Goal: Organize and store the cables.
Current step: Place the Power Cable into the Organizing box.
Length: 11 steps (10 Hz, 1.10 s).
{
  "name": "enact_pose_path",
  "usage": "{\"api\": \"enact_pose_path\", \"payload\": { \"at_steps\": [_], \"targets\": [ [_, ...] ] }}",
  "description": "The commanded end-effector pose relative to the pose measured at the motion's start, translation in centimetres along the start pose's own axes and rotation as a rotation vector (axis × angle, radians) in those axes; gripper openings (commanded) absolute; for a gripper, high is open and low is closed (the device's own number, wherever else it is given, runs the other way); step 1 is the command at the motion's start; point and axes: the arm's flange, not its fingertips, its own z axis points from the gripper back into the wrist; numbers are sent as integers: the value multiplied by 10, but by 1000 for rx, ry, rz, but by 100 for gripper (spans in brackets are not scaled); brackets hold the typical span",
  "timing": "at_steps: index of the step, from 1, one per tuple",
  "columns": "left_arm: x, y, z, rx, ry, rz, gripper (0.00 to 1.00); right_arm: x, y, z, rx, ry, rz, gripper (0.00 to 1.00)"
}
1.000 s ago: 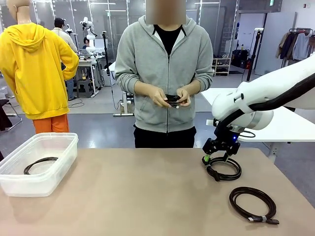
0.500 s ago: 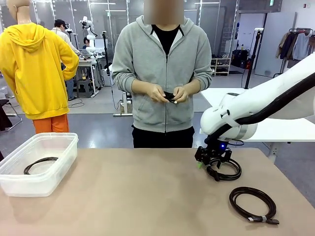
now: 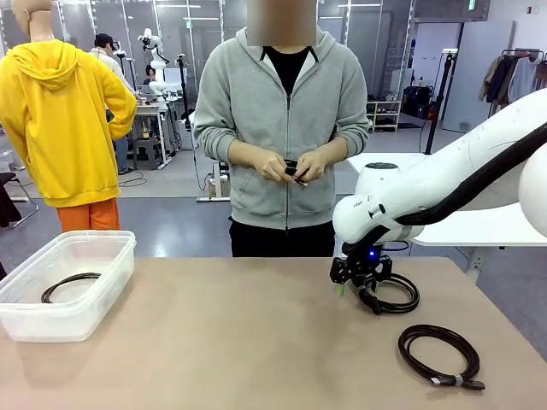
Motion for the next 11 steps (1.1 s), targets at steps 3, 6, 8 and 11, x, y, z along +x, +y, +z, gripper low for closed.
{"api": "enact_pose_path", "payload": {
  "at_steps": [3,6,8,11],
  "targets": [
    [0,0,0,4,4,0,100,11,3,-10,-32,45,-52,0],
    [0,0,0,4,4,0,100,9,4,-3,-43,22,-64,6],
    [0,0,0,4,4,0,100,10,6,-5,-55,37,-63,0],
    [0,0,0,4,4,0,100,5,7,20,-58,6,-55,0]
  ]
}}
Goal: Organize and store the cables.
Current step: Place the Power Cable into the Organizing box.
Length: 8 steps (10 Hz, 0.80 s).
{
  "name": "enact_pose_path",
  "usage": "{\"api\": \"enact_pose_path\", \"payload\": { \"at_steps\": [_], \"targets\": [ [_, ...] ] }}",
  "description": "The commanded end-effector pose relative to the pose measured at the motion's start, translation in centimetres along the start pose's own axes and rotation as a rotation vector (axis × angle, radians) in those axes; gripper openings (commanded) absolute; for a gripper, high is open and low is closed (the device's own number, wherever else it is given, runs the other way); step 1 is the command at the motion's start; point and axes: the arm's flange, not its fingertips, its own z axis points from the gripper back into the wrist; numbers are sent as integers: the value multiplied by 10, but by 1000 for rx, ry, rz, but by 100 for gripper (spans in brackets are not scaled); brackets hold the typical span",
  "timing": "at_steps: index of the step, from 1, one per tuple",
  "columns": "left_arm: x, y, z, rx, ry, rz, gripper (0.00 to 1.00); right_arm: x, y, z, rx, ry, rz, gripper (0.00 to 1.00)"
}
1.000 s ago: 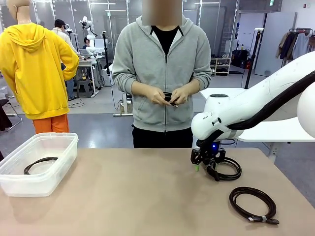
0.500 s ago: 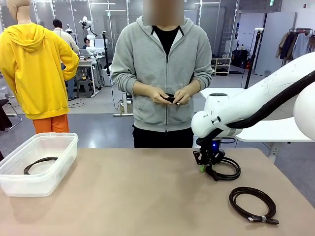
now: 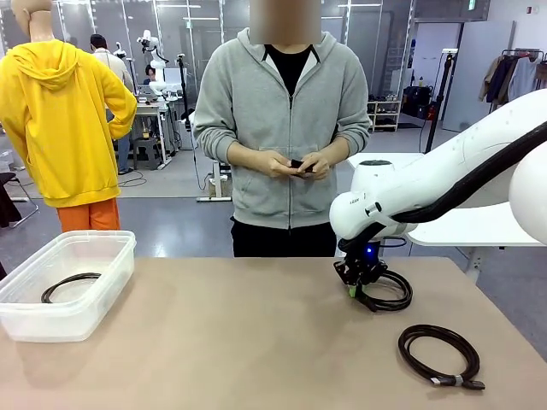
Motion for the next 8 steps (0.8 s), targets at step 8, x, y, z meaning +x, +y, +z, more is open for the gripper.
{"api": "enact_pose_path", "payload": {
  "at_steps": [8],
  "targets": [
    [0,0,0,4,4,0,100,-87,12,123,119,-64,115,6]
  ]
}}
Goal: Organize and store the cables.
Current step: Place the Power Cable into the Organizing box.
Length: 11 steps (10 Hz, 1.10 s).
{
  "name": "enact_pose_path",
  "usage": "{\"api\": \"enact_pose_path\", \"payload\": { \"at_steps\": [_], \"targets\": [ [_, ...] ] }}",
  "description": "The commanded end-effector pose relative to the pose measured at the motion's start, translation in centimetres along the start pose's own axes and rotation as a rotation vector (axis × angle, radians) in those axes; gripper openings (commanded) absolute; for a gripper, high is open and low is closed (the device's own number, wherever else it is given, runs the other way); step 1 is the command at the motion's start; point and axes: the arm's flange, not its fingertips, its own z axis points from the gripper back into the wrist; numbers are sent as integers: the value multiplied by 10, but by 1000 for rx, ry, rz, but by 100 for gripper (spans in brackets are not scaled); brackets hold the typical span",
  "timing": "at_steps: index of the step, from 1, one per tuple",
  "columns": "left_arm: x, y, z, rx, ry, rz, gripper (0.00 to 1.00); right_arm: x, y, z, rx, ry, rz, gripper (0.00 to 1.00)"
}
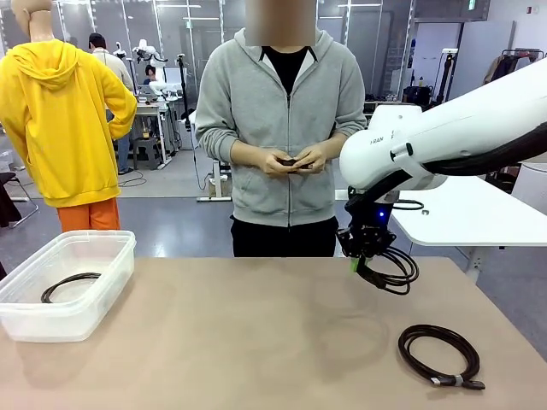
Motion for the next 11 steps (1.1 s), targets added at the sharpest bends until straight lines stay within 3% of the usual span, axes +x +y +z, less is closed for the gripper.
{"api": "enact_pose_path", "payload": {
  "at_steps": [1,2,5,6,10,11],
  "targets": [
    [0,0,0,4,4,-1,100,-17,-12,2,31,-58,21,6],
    [0,0,0,4,4,-1,100,0,0,0,0,0,0,6],
    [0,0,0,4,4,-1,100,0,0,0,0,0,0,6],
    [0,0,0,4,4,-1,100,-6,-3,-4,6,-4,6,18],
    [0,0,0,4,4,-1,100,-11,98,-9,-98,22,12,18],
    [0,0,0,4,4,-1,100,-14,126,-18,-103,-23,38,18]
  ]
}}
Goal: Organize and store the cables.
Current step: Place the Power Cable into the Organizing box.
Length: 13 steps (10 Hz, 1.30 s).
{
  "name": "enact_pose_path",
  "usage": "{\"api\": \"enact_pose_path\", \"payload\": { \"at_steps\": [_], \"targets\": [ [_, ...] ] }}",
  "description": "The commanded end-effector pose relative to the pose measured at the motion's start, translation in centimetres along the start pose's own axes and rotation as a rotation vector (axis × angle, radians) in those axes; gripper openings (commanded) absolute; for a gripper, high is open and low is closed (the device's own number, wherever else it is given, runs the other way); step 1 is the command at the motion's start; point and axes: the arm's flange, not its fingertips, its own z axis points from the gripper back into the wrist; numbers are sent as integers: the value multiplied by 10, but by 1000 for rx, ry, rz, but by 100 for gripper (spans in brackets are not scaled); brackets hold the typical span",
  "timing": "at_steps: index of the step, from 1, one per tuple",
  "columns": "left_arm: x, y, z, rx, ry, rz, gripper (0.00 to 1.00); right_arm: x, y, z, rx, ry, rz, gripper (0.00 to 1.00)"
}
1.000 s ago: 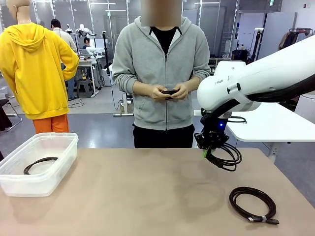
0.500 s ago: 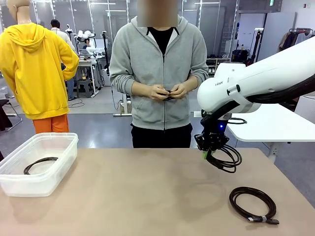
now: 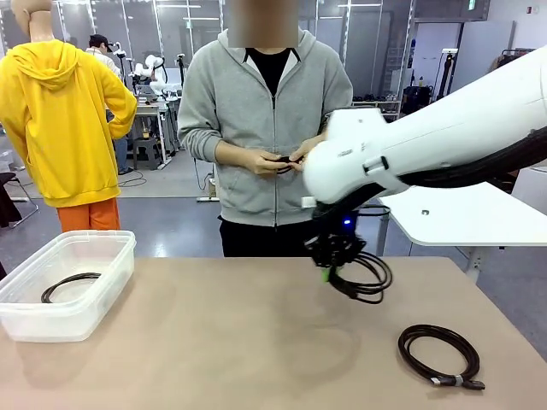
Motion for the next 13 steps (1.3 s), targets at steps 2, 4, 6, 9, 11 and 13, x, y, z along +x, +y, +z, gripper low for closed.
{"api": "enact_pose_path", "payload": {
  "at_steps": [2,4,6,9,11,13],
  "targets": [
    [0,0,0,3,4,0,100,18,76,-21,-65,-36,96,18],
    [0,0,0,3,4,0,100,38,126,-42,-92,-89,281,18],
    [0,0,0,3,4,0,100,60,175,-59,-129,-43,307,18],
    [0,0,0,3,4,0,100,66,207,-81,-73,49,345,18],
    [0,0,0,3,4,0,100,64,213,-89,-88,90,320,18],
    [0,0,0,3,4,0,100,58,212,-93,-58,139,340,39]
  ]
}}
